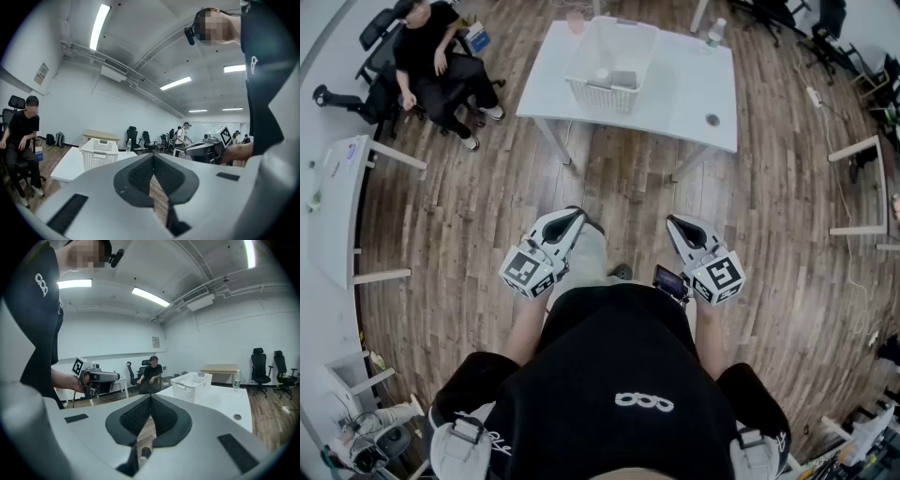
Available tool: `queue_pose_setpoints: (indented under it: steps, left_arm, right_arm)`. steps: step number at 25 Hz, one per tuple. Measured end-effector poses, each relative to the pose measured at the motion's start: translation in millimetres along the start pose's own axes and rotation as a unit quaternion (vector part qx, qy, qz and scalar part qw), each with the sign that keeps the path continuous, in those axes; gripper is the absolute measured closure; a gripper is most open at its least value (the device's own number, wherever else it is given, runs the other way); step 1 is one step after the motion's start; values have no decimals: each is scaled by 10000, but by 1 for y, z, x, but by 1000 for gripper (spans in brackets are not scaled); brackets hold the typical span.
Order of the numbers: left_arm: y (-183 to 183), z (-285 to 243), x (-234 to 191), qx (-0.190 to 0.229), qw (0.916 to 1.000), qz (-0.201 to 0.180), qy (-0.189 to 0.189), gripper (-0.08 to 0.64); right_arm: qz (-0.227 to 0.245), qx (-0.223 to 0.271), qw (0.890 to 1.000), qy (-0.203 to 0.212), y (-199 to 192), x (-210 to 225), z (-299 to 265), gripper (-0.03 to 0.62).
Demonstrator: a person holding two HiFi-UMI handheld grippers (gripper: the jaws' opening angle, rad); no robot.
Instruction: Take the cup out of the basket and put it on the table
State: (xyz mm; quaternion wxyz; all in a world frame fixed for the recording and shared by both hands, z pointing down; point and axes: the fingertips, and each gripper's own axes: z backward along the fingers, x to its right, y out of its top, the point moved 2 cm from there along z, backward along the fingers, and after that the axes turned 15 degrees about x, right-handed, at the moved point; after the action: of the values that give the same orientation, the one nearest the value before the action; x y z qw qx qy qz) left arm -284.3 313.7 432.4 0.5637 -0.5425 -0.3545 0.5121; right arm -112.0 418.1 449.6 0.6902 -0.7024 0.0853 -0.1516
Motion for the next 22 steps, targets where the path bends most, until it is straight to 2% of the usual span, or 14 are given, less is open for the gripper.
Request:
queue_pose_setpoints:
  steps: [7,12,16,22]
  left_arm:
    - [0,-8,-8,-62,9999,-38,-107,552]
    - [-2,-27,-31,-76,9998,-74,-160,552]
    - [-2,-55,-61,-22,9998,-39,-172,552]
    - [7,-109,-130,40,9997,-69,-222,552]
  right_arm:
    - [-70,-12,10000,-56,-4,8,-6,568]
    - [-137,40,9999,-17,-7,23,-24,568]
    - [-130,40,9999,-80,-3,52,-49,566]
    - [3,-36,9999,-134,11,110,-110,566]
